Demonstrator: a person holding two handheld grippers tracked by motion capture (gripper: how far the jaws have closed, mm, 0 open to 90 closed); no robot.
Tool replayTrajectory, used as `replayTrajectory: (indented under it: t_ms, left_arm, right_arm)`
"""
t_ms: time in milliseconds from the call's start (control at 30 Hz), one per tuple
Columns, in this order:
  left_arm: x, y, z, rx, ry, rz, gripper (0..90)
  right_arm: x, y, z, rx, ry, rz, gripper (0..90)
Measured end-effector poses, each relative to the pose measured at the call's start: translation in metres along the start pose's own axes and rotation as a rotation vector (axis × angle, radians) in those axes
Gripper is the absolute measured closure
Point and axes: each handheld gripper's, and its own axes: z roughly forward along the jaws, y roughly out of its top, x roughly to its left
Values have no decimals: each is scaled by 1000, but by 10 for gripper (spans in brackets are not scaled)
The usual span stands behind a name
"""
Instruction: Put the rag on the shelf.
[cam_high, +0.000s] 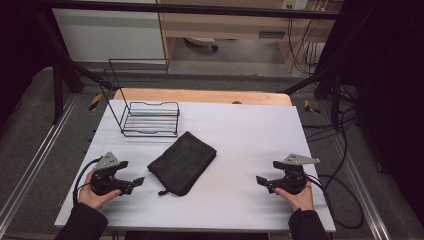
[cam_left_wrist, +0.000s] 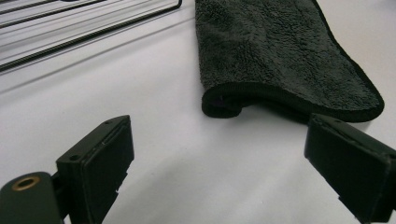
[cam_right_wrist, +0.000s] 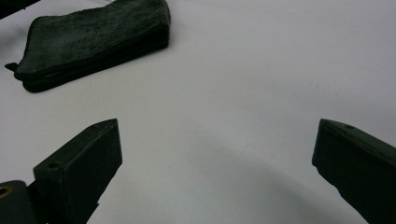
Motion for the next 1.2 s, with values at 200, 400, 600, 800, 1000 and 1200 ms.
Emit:
replayTrajectory:
  t_ms: [200,400,600,800,1000,1200]
  left_arm:
    - [-2,3,0,4,10,5,87]
    - [-12,10,0,12,10,20,100]
    - [-32,22,6,27,-7,43,151]
    - [-58,34,15,36,-41,78,251]
    - [-85,41,31,87,-79,124,348]
    - [-107,44,56,157,-115,164,400]
  right_arm:
    - [0,0,-1,-1,-3,0,20]
    - [2,2,0,4,-8,-8,21]
    - [5,2,1,12,-12,-9,22]
    - [6,3,3,16,-15,-6,25]
    - [7,2,5,28,-15,-5,26]
    - [7,2,6,28,-13,-7,28]
